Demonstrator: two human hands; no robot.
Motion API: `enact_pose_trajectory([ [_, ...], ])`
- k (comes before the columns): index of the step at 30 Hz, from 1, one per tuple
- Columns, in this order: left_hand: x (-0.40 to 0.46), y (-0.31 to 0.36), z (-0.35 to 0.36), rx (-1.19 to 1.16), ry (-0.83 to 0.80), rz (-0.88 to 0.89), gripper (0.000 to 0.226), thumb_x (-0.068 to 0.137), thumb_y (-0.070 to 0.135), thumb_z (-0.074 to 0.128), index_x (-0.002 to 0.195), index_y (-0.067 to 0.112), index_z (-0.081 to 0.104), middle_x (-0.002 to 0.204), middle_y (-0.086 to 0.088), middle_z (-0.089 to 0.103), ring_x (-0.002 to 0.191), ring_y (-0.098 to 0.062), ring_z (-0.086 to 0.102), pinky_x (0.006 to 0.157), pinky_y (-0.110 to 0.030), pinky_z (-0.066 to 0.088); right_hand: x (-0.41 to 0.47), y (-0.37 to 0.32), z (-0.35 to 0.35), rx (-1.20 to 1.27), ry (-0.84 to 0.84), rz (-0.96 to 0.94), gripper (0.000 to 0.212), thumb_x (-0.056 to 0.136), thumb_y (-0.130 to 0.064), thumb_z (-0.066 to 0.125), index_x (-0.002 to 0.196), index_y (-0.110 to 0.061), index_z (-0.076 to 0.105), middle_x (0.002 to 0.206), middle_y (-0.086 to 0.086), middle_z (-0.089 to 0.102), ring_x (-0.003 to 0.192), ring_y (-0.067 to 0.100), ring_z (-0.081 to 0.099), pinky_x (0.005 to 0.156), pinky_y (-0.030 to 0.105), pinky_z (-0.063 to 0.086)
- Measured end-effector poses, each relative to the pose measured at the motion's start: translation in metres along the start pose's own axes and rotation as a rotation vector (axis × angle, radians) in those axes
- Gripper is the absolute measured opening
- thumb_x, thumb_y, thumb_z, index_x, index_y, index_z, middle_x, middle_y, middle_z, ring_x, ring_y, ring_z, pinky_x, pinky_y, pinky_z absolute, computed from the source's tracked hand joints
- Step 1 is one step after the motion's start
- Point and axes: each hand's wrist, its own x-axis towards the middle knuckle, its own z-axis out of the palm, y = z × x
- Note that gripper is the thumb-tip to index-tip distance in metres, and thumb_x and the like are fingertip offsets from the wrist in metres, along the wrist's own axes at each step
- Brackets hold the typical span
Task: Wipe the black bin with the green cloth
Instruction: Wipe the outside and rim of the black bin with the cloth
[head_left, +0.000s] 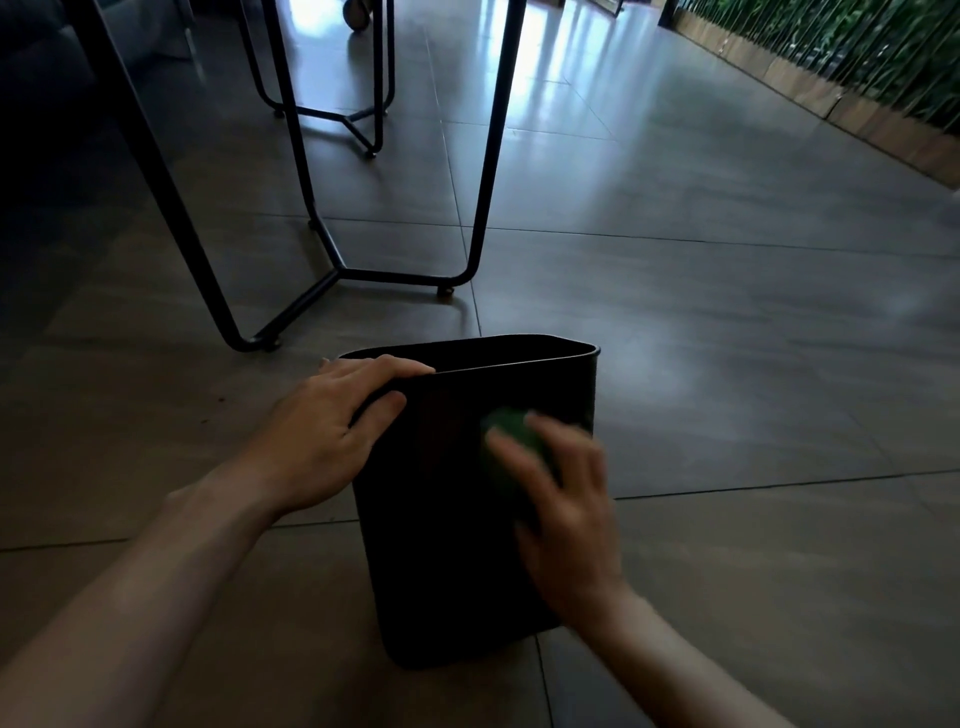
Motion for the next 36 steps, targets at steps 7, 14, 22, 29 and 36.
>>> enact_pose_trajectory([
  [7, -0.002, -0.003, 0.003, 0.005, 0.066, -0.054, 0.035, 0.104, 0.028, 0.041, 0.124, 0.053, 0.056, 0.104, 0.029, 0.062, 0.107, -0.003, 0.056, 0.090, -0.034, 0.046, 0.031, 0.004, -0.004, 0.346, 0.242, 0.498, 0.056, 0.090, -0.003, 0.074, 0.142, -0.017, 0.057, 0.137, 0.008, 0.049, 0.129, 0.022, 0.050, 0.110, 0.012, 0.036],
  [14, 0.000, 0.003, 0.004, -0.002, 0.096, -0.105, 0.032, 0.105, 0.027, 0.041, 0.121, 0.048, 0.060, 0.097, 0.017, 0.066, 0.098, -0.005, 0.060, 0.090, -0.038, 0.047, -0.030, 0.004, 0.000, 0.417, 0.189, 0.855, 0.055, 0.092, -0.002, 0.072, 0.135, -0.031, 0.054, 0.129, 0.005, 0.051, 0.119, 0.014, 0.055, 0.093, -0.004, 0.035],
  [22, -0.003, 0.013, 0.002, -0.003, 0.088, -0.094, 0.033, 0.104, 0.026, 0.041, 0.119, 0.047, 0.061, 0.095, 0.026, 0.065, 0.098, 0.000, 0.060, 0.097, -0.042, 0.044, 0.074, 0.002, -0.009, 0.345, 0.197, 0.555, 0.060, 0.095, -0.021, 0.073, 0.148, -0.034, 0.048, 0.141, -0.007, 0.047, 0.124, 0.006, 0.044, 0.102, 0.002, 0.029],
  [29, -0.005, 0.013, -0.001, 0.012, 0.105, -0.099, 0.036, 0.104, 0.019, 0.044, 0.120, 0.046, 0.060, 0.089, 0.011, 0.067, 0.086, 0.001, 0.059, 0.098, -0.048, 0.043, -0.022, -0.009, 0.010, 0.239, 0.108, 0.560, 0.070, 0.088, -0.010, 0.078, 0.145, -0.038, 0.047, 0.149, 0.003, 0.041, 0.136, 0.024, 0.046, 0.106, 0.031, 0.044],
  [36, -0.004, 0.017, 0.000, 0.003, 0.116, -0.080, 0.033, 0.104, 0.019, 0.045, 0.120, 0.042, 0.063, 0.080, 0.038, 0.063, 0.084, 0.019, 0.054, 0.095, -0.056, 0.044, -0.020, 0.015, -0.050, 0.201, -0.380, 0.618, 0.075, 0.078, 0.000, 0.074, 0.132, -0.049, 0.057, 0.120, -0.006, 0.055, 0.109, 0.018, 0.062, 0.097, 0.036, 0.056],
])
